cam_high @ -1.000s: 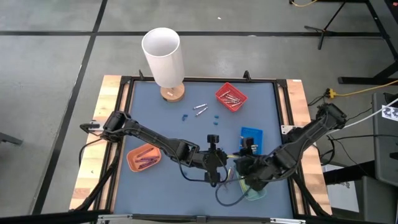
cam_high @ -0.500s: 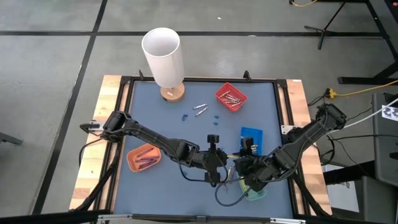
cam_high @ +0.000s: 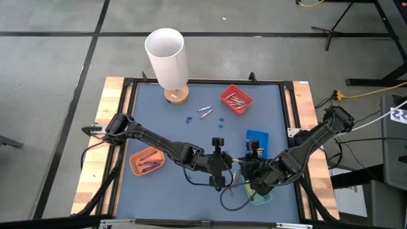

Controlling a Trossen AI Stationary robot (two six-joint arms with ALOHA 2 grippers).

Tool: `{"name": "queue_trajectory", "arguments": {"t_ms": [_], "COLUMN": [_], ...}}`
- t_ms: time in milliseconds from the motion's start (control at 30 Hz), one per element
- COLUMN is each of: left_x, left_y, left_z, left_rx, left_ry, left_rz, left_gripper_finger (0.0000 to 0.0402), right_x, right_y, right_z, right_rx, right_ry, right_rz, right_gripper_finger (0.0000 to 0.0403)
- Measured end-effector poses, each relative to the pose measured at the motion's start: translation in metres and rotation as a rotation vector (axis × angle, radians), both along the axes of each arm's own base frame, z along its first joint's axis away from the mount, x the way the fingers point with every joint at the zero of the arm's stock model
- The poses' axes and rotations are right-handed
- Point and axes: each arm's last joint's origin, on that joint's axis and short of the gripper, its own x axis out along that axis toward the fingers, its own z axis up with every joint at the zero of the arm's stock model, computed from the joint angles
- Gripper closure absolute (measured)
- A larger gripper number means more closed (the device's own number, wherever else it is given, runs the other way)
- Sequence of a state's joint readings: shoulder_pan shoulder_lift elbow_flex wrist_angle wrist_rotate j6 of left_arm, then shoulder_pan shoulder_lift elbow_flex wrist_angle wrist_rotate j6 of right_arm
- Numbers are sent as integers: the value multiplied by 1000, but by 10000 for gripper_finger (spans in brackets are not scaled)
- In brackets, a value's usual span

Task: Sort crayons
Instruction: Put the green crayon into the green bin

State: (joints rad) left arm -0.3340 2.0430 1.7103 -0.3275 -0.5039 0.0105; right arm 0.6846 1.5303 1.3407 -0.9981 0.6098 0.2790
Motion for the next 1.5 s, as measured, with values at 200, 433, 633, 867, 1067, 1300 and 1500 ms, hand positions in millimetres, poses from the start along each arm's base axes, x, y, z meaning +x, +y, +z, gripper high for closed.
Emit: {"name": "queue_trajectory", "arguments": {"t_ms": [200,433,633,867,1067,1300,1500], "left_x": [0,0,0,0,0,0,0], "left_y": [0,0,-2,-2,-2,-2,-2], "left_z": [0,0,-1,-1,-1,-1,-1], "left_rx": [0,-1,-25,-30,-32,-33,-34], "left_ry": [1,2,11,13,13,13,13], "left_rz": [-1,-2,-36,-43,-44,-44,-44], "left_gripper_finger": [390,390,360,302,281,280,280], "right_x": [0,0,-1,-4,-10,-18,-18], "right_y": [0,0,2,6,11,10,9], "right_z": [0,0,-1,-3,-6,-8,-8], "right_rx": [-1,15,63,206,397,489,490], "right_ry": [0,10,46,154,326,459,464], "right_rz": [0,7,30,83,112,47,32], "right_gripper_finger": [380,371,382,374,374,370,354]}}
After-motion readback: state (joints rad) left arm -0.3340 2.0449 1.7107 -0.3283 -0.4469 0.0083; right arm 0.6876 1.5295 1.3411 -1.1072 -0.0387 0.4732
